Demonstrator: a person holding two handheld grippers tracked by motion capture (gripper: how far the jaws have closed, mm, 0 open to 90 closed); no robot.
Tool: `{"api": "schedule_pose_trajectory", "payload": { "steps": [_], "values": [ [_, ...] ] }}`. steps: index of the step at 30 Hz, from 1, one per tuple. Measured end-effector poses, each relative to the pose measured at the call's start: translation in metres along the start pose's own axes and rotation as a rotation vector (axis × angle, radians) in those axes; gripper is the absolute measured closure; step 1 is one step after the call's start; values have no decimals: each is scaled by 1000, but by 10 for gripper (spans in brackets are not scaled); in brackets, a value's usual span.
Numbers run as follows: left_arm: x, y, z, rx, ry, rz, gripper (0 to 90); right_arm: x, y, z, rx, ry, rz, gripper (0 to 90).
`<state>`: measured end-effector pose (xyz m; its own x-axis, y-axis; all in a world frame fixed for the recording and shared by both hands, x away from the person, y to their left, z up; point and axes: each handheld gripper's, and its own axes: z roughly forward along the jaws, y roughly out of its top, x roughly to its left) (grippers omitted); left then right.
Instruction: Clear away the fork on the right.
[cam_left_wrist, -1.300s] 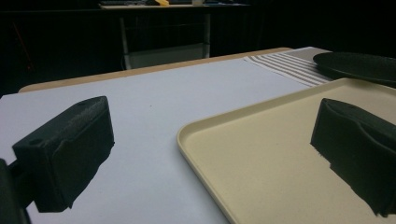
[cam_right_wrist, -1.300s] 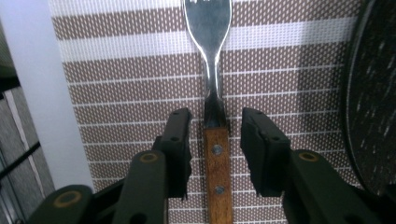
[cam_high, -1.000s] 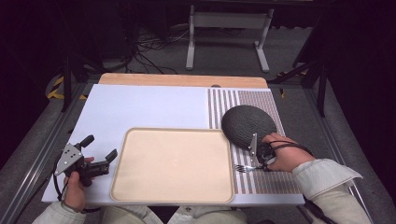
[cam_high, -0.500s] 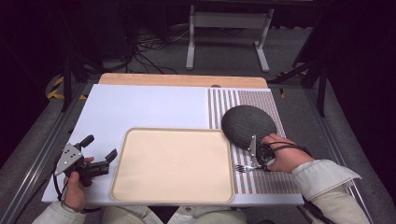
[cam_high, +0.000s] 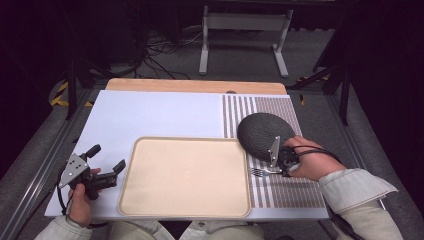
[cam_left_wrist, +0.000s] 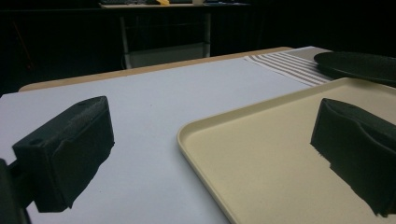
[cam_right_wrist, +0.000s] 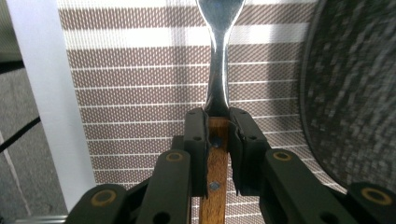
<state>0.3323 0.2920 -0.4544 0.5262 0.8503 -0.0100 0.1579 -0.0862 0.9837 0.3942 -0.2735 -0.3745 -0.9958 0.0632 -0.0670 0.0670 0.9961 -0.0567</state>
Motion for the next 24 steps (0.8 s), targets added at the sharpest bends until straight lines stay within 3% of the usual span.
{"api": "schedule_pose_trajectory", "payload": {
  "steps": [12, 24],
  "values": [
    [0, 0, 0, 2, -1, 0, 0, -2, 7, -26, -38, -38, 28, 778],
    [0, 0, 0, 1, -1, 0, 0, -4, 20, -46, -133, -67, 118, 778]
  ]
}}
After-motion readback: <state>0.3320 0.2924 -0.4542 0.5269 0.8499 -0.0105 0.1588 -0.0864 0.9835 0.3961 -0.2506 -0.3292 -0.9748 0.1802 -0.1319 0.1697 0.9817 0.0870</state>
